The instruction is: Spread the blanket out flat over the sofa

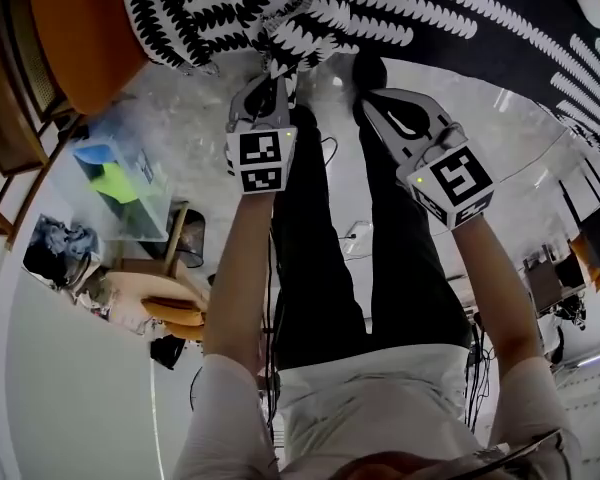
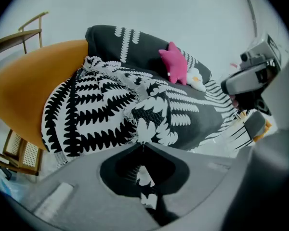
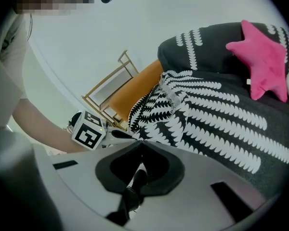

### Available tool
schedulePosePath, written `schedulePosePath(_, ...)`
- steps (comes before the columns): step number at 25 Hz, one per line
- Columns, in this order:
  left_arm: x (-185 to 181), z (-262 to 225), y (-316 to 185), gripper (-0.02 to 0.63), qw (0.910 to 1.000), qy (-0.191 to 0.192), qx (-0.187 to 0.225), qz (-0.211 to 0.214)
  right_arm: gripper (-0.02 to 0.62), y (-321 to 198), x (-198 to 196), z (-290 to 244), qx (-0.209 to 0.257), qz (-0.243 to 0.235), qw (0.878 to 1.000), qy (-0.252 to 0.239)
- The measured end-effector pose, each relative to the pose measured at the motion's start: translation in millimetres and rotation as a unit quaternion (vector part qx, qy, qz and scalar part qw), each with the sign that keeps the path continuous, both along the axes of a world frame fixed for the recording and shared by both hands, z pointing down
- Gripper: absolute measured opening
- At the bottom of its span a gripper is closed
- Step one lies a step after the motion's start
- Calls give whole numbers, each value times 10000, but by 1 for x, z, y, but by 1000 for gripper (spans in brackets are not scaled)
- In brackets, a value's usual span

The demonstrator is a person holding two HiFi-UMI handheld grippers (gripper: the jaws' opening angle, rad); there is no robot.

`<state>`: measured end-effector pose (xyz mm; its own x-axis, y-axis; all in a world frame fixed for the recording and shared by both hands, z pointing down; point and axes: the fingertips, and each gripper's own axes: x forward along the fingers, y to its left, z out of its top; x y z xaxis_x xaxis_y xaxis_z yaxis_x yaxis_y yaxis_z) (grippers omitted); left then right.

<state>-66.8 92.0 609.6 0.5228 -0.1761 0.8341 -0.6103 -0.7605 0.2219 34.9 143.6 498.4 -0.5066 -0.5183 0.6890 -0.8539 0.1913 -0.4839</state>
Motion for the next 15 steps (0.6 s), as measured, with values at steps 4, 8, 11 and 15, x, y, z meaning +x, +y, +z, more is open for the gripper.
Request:
schedulePosePath(4, -21, -14, -6, 23, 9996, -32, 20, -264, 5, -2, -6, -11, 33, -138, 9999, 4)
schedulePosePath(8, -45, -24, -10, 23, 9983, -52, -21, -573, 5, -5, -11, -20, 58, -252, 9997, 35)
schedulePosePath(11, -81, -15, -23, 23, 9957, -83, -77, -919, 5, -18, -31, -11, 56, -371, 9993, 14)
schedulePosePath(15, -126, -10, -36, 23, 9914, -151, -90, -1297, 5, -28, -58, -5, 64, -471, 9989, -32)
